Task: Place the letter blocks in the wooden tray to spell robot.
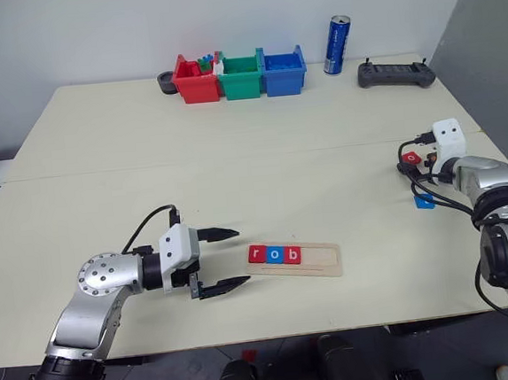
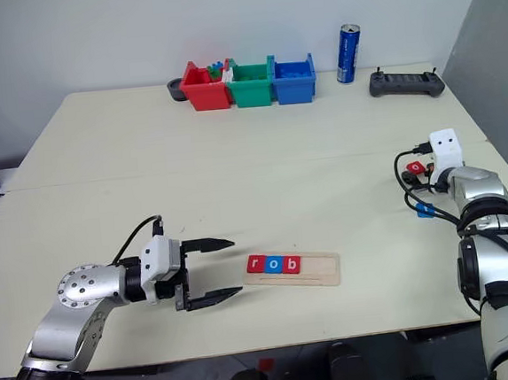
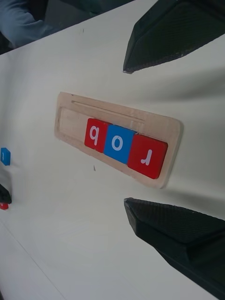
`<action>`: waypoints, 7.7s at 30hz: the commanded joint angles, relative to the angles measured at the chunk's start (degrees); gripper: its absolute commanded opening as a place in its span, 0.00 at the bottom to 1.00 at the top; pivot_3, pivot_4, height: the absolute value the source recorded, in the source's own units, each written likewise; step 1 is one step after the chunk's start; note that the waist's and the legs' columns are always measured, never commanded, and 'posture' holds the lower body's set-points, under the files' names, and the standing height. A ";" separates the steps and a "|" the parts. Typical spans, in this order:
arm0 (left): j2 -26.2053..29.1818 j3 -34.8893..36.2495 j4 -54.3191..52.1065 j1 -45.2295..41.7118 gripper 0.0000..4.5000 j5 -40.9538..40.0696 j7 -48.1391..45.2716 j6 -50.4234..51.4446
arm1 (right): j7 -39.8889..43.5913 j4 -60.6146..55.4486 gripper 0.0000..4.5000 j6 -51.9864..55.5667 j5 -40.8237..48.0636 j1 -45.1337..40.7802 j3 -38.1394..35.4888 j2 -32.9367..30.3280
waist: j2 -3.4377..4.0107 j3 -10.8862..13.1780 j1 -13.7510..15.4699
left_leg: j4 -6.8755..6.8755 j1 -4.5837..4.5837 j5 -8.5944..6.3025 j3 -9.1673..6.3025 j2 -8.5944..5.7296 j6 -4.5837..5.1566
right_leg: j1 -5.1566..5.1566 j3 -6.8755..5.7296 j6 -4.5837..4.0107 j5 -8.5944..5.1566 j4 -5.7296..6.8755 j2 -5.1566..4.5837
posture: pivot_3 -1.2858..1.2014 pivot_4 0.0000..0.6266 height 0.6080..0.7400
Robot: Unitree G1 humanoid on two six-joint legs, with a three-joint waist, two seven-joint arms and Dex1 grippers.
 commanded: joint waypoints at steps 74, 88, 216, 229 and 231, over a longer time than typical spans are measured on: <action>-1.33 -2.32 -5.07 -5.22 1.00 -0.34 1.46 4.89 | 36.07 -89.85 1.00 13.05 15.71 51.71 6.59 -17.67 | 0.05 -0.01 1.42 | 0.07 0.02 -0.01 0.00 0.06 0.02 | 0.06 0.00 0.27 -0.15 -0.08 0.08 | 0.52 0.24 1.00; -0.84 -1.47 -6.79 -3.45 1.00 -0.42 2.29 4.99 | 43.73 -73.50 0.86 8.62 10.92 41.54 16.47 -17.32 | 0.03 -0.01 1.73 | 0.10 0.01 -0.01 -0.05 0.03 0.01 | 0.06 -0.05 0.05 -0.01 -0.06 0.02 | 0.52 0.24 1.00; -1.50 -1.48 -1.41 -1.78 1.00 2.46 1.53 -2.14 | 27.81 -104.44 0.01 30.47 13.64 38.74 29.87 -7.08 | -0.05 -0.05 1.70 | 0.11 -0.01 0.00 -0.12 0.06 0.00 | 0.05 -0.12 0.07 -0.02 -0.04 0.05 | 0.52 0.24 1.00; -1.64 -1.39 -1.76 -1.28 1.00 2.57 1.86 -2.05 | 26.09 -101.83 0.01 31.07 13.12 37.02 30.23 -3.56 | -0.05 -0.05 1.72 | 0.11 -0.02 0.00 -0.13 0.06 0.00 | 0.05 -0.13 0.06 -0.02 -0.04 0.04 | 0.52 0.24 1.00; -1.66 -1.43 -1.74 -1.15 1.00 2.65 1.87 -2.20 | 26.26 -101.16 0.01 30.39 12.48 37.06 30.64 -3.90 | -0.05 -0.05 1.72 | 0.11 -0.01 0.00 -0.13 0.06 0.00 | 0.05 -0.12 0.06 -0.02 -0.04 0.04 | 0.52 0.24 1.00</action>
